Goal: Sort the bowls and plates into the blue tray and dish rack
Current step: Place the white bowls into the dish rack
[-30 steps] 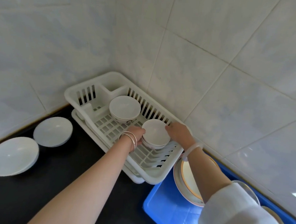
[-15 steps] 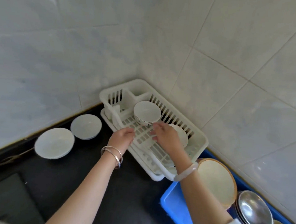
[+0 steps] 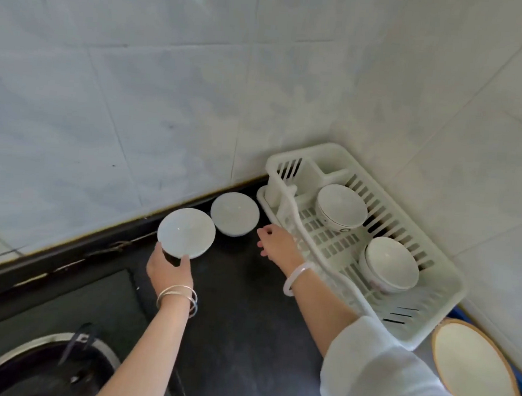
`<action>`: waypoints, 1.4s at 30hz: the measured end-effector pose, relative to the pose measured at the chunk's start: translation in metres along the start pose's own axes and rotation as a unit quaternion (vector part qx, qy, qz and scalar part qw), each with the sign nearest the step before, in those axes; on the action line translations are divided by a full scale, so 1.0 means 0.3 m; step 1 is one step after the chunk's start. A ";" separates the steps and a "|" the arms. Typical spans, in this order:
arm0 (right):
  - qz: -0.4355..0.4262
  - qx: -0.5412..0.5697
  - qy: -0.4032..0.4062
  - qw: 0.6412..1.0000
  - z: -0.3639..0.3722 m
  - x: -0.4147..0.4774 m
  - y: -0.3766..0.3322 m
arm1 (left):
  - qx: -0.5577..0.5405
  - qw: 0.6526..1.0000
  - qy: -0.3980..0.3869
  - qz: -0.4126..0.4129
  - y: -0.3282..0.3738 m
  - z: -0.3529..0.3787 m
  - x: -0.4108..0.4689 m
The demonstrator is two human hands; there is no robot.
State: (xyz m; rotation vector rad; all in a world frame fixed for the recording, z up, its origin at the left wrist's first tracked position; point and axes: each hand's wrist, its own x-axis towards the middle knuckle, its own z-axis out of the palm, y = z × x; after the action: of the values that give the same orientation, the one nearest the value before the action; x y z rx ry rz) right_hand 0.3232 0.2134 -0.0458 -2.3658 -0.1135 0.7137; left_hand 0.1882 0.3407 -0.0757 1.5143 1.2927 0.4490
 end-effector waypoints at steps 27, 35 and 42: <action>-0.047 0.159 0.012 0.986 0.080 0.041 -0.201 | -0.267 0.944 -0.087 -0.171 -0.021 -0.007 0.154; -0.042 0.076 0.004 0.996 0.166 0.009 -0.230 | -0.300 0.923 -0.079 -0.227 -0.018 -0.024 0.189; -0.045 0.032 0.002 0.998 0.195 -0.005 -0.209 | -0.292 0.927 -0.080 -0.219 -0.019 -0.012 0.215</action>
State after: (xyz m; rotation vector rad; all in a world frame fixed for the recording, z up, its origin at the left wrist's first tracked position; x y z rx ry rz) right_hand 0.2978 0.2953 -0.0435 -2.2849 -0.1915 0.6597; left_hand 0.2051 0.3983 -0.1003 0.7208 1.1843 0.3644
